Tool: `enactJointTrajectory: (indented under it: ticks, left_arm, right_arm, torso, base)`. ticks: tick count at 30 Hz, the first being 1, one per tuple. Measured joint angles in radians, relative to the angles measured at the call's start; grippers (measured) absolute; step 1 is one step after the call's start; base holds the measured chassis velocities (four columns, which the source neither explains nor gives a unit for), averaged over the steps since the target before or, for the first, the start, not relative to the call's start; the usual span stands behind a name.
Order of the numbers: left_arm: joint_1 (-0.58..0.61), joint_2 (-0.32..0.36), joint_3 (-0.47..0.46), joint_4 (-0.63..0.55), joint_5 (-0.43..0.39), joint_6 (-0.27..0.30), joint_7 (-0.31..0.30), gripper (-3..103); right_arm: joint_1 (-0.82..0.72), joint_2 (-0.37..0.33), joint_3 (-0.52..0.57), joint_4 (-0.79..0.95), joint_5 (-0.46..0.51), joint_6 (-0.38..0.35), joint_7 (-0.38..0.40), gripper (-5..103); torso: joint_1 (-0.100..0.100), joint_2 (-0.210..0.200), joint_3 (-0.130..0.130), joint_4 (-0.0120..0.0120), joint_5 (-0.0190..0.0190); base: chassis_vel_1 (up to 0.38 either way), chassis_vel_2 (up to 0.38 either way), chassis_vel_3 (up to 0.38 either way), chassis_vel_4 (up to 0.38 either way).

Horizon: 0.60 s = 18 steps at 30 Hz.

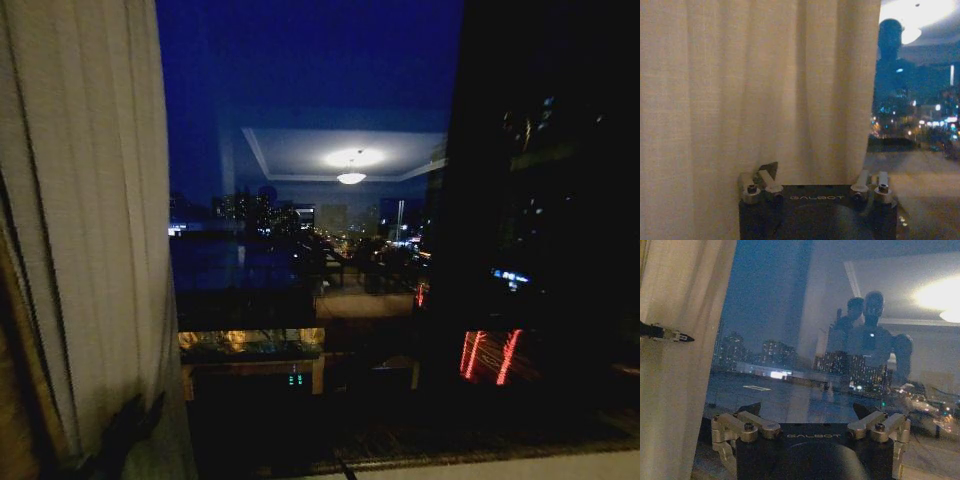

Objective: Open the curtains by pulling them apart, changing their state from closed to fully open.

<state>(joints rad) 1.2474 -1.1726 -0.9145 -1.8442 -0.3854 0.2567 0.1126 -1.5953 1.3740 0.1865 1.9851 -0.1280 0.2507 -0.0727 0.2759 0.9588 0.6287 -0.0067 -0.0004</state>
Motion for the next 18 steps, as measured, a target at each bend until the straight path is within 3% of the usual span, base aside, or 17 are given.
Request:
enactJointTrajectory:
  ticks: [1,3,5,10,14,17,18]
  left_arm:
    - [-0.011,0.018,0.004,0.019,-0.009,-0.001,0.001,78]
    - [-0.018,0.03,0.008,0.032,-0.018,-0.002,0.002,78]
    - [-0.03,0.062,0.012,0.059,-0.043,-0.002,0.004,89]
    - [-0.027,0.07,0.008,0.067,-0.07,-0.005,-0.009,102]
    - [-0.025,0.068,0.008,0.066,-0.081,-0.012,-0.06,94]
    - [-0.037,0.071,0.008,0.066,-0.089,-0.015,-0.129,78]
    - [-0.037,0.071,0.008,0.066,-0.089,-0.015,-0.129,78]
  right_arm:
    - [-0.004,0.0,0.0,0.003,-0.007,0.001,-0.001,100]
    - [-0.008,0.0,0.0,0.006,-0.011,0.001,-0.001,100]
    - [-0.019,0.0,-0.002,0.014,-0.028,0.003,-0.001,100]
    - [-0.032,0.0,-0.016,0.019,-0.063,0.017,0.0,100]
    - [-0.039,-0.001,-0.024,0.019,-0.084,0.021,0.001,100]
    - [-0.043,-0.002,-0.033,0.023,-0.111,0.023,0.002,100]
    - [-0.043,-0.002,-0.033,0.023,-0.111,0.023,0.002,100]
  torso:
    - [0.0,0.0,0.0,0.0,0.0001]
    - [0.0,0.0,0.0,-0.0001,0.0001]
    - [0.0,0.0,0.0,0.0,0.0]
    - [0.0,0.0,0.0,0.0001,0.0001]
    - [0.0,0.0,0.0,0.0003,-0.0009]
    - [0.0,0.0,0.0,0.0005,-0.0016]
    - [0.0,0.0,0.0,0.0005,-0.0016]
  base:
    - [0.0,0.0,0.0,0.0]
    - [0.0,0.0,0.0,0.0]
    - [0.0,0.0,0.0,0.0]
    - [0.0,0.0,0.0,0.0]
    - [0.0,0.0,0.0,0.0]
    - [0.0,0.0,0.0,0.0]
    - [0.0,0.0,0.0,0.0]
